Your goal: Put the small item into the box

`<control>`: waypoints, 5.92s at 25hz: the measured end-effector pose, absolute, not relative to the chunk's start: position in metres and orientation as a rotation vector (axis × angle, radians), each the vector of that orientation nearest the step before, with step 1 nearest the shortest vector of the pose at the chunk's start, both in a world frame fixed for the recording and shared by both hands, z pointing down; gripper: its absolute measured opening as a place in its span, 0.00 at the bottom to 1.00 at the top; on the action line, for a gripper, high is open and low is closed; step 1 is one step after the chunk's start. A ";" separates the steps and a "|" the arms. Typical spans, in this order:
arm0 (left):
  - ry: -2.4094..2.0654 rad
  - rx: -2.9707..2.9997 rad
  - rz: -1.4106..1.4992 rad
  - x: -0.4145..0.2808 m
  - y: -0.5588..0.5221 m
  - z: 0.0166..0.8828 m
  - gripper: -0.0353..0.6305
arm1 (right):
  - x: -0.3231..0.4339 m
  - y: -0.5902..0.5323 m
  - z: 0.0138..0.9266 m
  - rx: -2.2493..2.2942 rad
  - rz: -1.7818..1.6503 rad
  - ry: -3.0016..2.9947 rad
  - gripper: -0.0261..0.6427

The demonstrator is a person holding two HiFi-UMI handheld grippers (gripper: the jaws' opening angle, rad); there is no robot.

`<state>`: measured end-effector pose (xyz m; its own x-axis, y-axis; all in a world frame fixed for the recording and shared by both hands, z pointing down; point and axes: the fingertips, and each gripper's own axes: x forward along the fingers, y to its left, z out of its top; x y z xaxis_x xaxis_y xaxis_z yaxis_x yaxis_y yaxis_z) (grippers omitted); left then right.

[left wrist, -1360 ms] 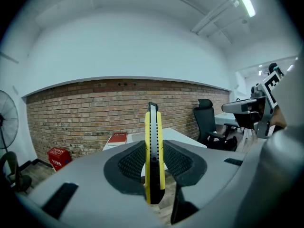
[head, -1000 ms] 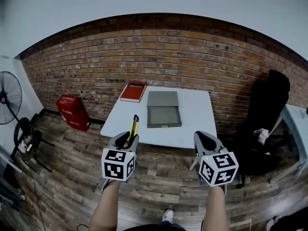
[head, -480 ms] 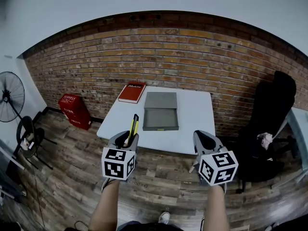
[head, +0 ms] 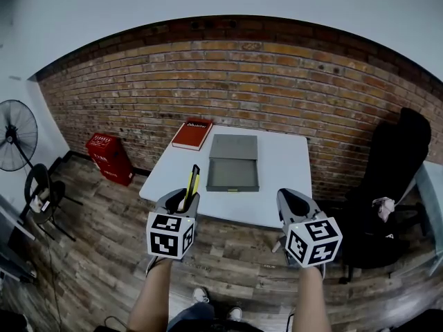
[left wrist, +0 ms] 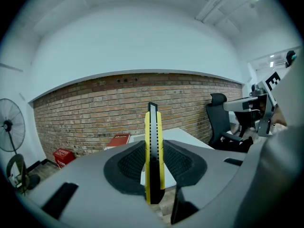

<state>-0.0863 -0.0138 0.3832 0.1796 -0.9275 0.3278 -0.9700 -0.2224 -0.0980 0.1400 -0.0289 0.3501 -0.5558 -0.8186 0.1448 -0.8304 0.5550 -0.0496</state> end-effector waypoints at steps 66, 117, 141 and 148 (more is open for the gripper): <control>-1.644 2.452 0.477 -0.141 -0.304 0.410 0.25 | 0.069 -0.292 0.347 1.559 0.114 -2.549 0.07; -0.978 2.589 1.204 -0.041 -0.319 0.527 0.25 | 0.108 -0.305 0.370 1.586 0.178 -2.523 0.07; -0.654 2.443 1.455 -0.029 -0.312 0.607 0.25 | 0.121 -0.303 0.383 1.620 0.207 -2.467 0.07; -0.580 2.397 1.508 -0.025 -0.307 0.629 0.25 | 0.127 -0.304 0.385 1.630 0.211 -2.452 0.07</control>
